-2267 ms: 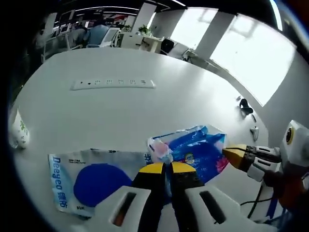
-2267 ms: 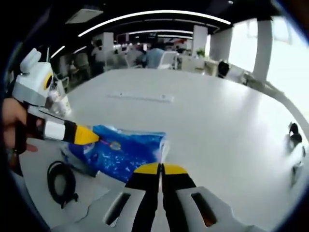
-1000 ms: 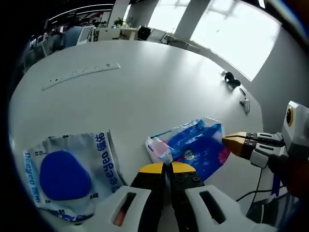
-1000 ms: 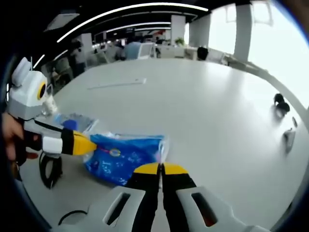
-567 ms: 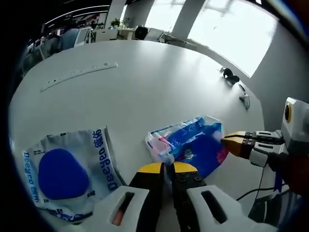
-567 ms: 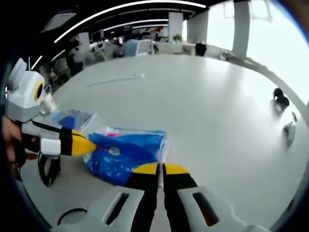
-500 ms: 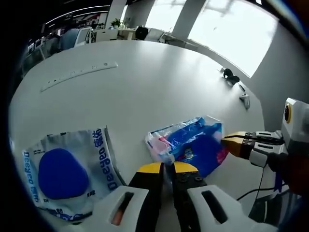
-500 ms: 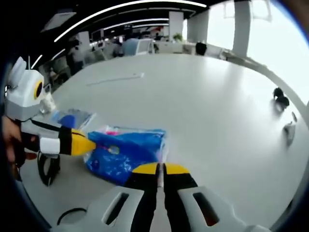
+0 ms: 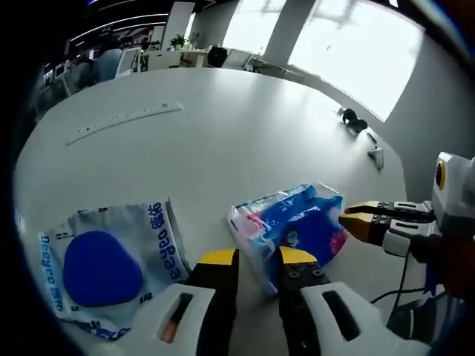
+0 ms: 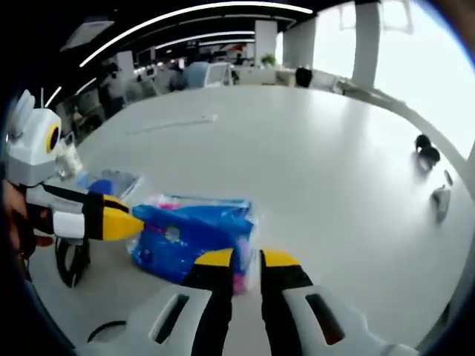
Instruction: Arrange the tabletop items into an orderly group along one side of the table until the central work area is clear of visible clutter.
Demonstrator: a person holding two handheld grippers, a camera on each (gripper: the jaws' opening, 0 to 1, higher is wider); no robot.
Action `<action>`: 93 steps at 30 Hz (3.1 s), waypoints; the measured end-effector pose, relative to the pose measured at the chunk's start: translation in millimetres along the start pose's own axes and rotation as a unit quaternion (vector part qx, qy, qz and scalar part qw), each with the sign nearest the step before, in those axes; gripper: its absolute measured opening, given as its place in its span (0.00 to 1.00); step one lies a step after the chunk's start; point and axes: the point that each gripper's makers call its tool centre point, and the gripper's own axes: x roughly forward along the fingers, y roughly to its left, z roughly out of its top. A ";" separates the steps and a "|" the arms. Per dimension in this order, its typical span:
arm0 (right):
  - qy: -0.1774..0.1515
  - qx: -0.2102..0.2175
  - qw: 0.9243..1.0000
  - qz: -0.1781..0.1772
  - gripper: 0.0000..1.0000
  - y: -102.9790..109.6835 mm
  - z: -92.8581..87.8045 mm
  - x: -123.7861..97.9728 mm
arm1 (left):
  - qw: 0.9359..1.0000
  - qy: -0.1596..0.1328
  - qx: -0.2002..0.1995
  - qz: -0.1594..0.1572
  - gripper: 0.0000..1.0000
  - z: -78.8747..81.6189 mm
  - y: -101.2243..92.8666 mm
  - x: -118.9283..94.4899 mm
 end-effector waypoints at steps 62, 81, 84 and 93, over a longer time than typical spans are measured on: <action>-0.048 -0.057 0.989 0.126 0.14 157.9 80.3 36.7 | 0.976 -0.123 -0.130 0.123 0.29 40.0 169.2 -120.7; -0.046 -0.042 0.991 0.120 0.14 158.6 79.3 35.7 | 0.979 -0.110 -0.121 0.120 0.31 27.6 170.7 -121.9; -0.044 -0.040 0.991 0.122 0.14 161.2 78.2 36.1 | 0.979 -0.109 -0.121 0.122 0.31 24.9 172.7 -123.4; -0.041 -0.037 0.991 0.125 0.14 167.5 76.1 37.4 | 0.978 -0.105 -0.123 0.131 0.31 18.8 185.2 -129.9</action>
